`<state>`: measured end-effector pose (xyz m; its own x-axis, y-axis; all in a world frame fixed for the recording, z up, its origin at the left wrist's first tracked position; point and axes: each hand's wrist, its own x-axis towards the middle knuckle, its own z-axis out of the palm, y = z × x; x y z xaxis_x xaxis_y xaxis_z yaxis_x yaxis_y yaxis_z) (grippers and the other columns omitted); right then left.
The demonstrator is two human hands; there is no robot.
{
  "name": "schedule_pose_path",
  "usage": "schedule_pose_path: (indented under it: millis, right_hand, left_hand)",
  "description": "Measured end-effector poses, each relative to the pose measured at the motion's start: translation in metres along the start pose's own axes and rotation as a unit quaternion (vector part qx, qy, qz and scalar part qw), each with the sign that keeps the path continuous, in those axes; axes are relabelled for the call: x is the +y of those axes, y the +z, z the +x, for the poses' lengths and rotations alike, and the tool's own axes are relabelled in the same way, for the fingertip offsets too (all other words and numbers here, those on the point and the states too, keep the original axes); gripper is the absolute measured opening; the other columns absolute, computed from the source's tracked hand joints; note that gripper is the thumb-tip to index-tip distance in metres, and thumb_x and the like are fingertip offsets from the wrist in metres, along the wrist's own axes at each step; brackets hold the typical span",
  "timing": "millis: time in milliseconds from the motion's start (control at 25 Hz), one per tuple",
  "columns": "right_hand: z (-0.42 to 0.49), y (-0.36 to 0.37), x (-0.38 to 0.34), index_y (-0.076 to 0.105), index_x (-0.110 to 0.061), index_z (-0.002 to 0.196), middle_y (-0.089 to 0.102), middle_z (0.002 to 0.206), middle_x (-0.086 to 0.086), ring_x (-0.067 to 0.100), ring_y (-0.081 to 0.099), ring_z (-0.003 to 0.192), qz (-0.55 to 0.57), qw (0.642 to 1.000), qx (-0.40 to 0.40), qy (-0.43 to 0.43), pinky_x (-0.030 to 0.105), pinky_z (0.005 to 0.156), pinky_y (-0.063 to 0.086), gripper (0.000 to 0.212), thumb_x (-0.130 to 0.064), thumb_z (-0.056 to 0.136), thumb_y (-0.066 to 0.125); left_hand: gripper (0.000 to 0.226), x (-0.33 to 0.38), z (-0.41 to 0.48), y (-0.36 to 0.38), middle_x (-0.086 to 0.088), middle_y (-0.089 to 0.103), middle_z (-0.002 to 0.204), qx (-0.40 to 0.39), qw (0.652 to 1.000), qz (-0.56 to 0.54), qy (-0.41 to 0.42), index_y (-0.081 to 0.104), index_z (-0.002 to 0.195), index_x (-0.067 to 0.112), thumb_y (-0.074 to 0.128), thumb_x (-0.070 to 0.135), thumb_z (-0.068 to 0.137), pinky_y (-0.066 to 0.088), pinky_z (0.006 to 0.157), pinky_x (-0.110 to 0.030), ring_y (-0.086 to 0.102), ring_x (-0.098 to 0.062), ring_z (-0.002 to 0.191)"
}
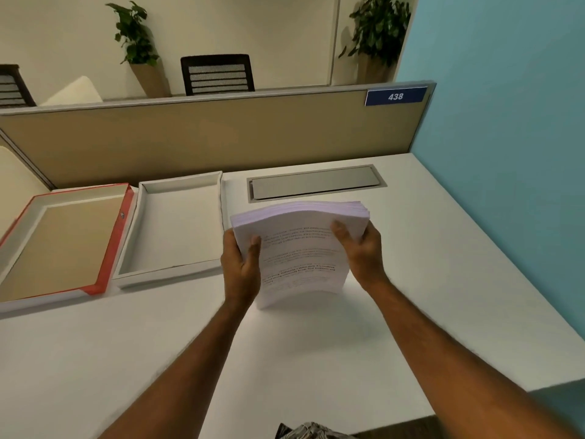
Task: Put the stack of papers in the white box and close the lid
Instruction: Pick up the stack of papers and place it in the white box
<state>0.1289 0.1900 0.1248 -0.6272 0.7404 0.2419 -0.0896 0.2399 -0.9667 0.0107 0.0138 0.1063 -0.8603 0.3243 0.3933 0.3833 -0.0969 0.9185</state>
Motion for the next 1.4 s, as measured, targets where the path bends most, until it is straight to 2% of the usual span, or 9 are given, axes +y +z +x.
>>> schedule_pose_path:
  millis: [120,320,440,520,640,720,920,1160,1400]
  right_hand:
    - [0.016,0.008,-0.029,0.06,-0.033,0.083,0.066,0.075,-0.008,0.005,0.067,0.065,-0.002,0.998,0.061,-0.02,0.015,0.052,0.051,0.035,-0.067,0.075,0.057]
    - [0.029,0.02,-0.036,0.056,-0.03,0.071,0.061,0.067,-0.01,0.012,0.062,0.061,-0.04,0.992,0.115,0.029,0.008,0.044,0.043,0.025,-0.052,0.082,0.051]
    - [0.028,0.015,-0.031,0.059,-0.021,0.081,0.063,0.071,-0.005,0.008,0.065,0.062,0.013,0.996,0.091,0.019,0.012,0.048,0.047,0.04,-0.058,0.086,0.044]
    - [0.017,0.004,-0.014,0.058,-0.018,0.104,0.067,0.087,0.001,0.007,0.068,0.075,0.023,1.0,0.018,0.001,0.02,0.059,0.057,0.053,-0.066,0.083,0.048]
    - [-0.008,-0.006,0.02,0.049,-0.014,0.127,0.066,0.111,0.009,0.022,0.067,0.098,-0.049,0.997,-0.056,0.021,0.044,0.078,0.062,0.052,-0.037,0.084,0.067]
    - [-0.015,-0.006,0.031,0.048,-0.012,0.127,0.066,0.112,0.01,0.023,0.066,0.1,-0.06,0.997,-0.05,0.017,0.048,0.08,0.06,0.047,-0.023,0.087,0.069]
    - [-0.019,-0.004,0.035,0.045,-0.024,0.129,0.064,0.111,-0.003,0.005,0.064,0.102,-0.043,0.998,-0.032,-0.012,0.023,0.078,0.059,0.045,-0.026,0.089,0.065]
    - [-0.019,-0.005,0.055,0.042,-0.031,0.128,0.063,0.112,-0.01,0.003,0.064,0.101,-0.06,0.997,-0.052,0.008,0.022,0.077,0.06,0.051,-0.028,0.085,0.07]
    - [-0.018,-0.011,0.096,0.046,-0.016,0.135,0.062,0.125,-0.004,0.015,0.06,0.11,-0.156,0.974,-0.134,0.099,0.04,0.098,0.053,0.046,-0.023,0.092,0.062]
  left_hand:
    - [0.061,0.035,0.022,0.012,0.007,0.06,0.075,0.091,0.995,-0.001,-0.027,0.059,0.089,0.015,0.039,0.073,0.084,0.044,0.053,-0.009,0.062,0.003,0.068]
    - [0.035,0.046,0.03,0.023,0.011,0.056,0.054,0.146,0.984,0.023,-0.1,0.054,0.059,0.026,0.044,0.042,0.089,0.038,0.044,-0.008,0.058,0.005,0.056]
    - [0.034,0.049,0.033,0.016,0.017,0.062,0.062,0.13,0.989,0.004,-0.073,0.063,0.073,0.03,0.044,0.053,0.09,0.044,0.048,-0.009,0.062,0.004,0.066]
    - [0.043,0.034,0.02,0.008,0.012,0.063,0.083,0.071,0.997,-0.006,-0.023,0.059,0.098,0.023,0.044,0.062,0.088,0.05,0.058,-0.013,0.064,-0.002,0.078]
    - [0.033,0.0,-0.016,-0.003,0.006,0.055,0.108,-0.042,0.999,0.01,-0.025,0.038,0.119,0.028,0.05,0.042,0.092,0.059,0.072,-0.023,0.062,-0.008,0.1]
    - [0.027,-0.01,-0.025,-0.004,0.012,0.051,0.11,-0.058,0.998,0.027,-0.024,0.034,0.115,0.04,0.048,0.032,0.094,0.059,0.071,-0.02,0.059,0.0,0.103]
    - [0.033,-0.01,-0.02,-0.003,0.041,0.047,0.105,-0.056,0.997,0.044,0.016,0.033,0.114,0.049,0.047,0.026,0.097,0.053,0.067,-0.008,0.055,0.009,0.104]
    - [0.027,-0.038,-0.031,-0.008,0.041,0.047,0.111,-0.077,0.995,0.057,-0.005,0.029,0.12,0.04,0.043,0.036,0.098,0.053,0.072,-0.009,0.055,0.009,0.107]
    - [0.023,-0.082,-0.05,-0.023,0.029,0.049,0.114,-0.117,0.979,0.131,-0.099,0.034,0.116,0.045,0.039,0.029,0.1,0.048,0.074,-0.005,0.055,0.006,0.106]
